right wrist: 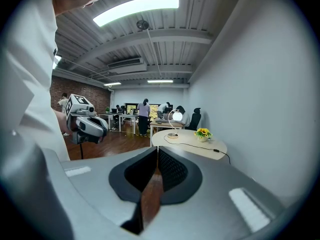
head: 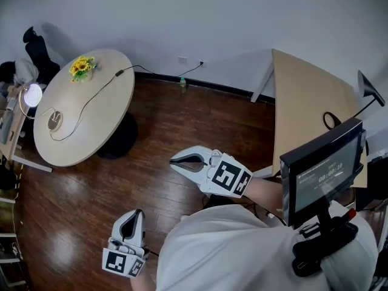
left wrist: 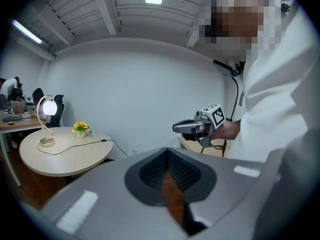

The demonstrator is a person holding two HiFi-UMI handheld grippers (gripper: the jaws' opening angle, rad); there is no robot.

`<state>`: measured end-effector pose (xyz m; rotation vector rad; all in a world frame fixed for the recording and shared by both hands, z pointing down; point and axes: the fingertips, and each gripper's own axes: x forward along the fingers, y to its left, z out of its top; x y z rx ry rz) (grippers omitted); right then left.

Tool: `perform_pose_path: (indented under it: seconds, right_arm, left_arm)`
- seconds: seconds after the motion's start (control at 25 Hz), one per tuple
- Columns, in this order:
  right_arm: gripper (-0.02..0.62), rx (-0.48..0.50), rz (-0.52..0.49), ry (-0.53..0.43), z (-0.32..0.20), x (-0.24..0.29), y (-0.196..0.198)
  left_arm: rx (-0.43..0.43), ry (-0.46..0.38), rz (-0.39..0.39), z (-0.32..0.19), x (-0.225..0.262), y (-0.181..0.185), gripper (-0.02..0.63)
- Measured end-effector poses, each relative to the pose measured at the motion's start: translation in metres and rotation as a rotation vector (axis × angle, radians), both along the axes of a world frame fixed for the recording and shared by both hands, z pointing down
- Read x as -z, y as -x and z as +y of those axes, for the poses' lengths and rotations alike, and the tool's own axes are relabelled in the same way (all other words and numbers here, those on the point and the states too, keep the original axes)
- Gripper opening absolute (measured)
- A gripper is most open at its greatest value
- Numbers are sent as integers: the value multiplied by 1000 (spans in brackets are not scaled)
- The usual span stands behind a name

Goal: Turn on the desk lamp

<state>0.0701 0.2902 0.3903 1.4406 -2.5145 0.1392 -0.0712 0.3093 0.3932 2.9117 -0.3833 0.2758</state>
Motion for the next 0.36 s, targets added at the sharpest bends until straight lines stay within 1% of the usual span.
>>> perform_pose_path:
  seconds: [0.36]
  right_arm:
    - [9, 20, 3, 10, -13, -1, 4]
  left_arm:
    - [18, 14, -1, -7, -1, 3, 18]
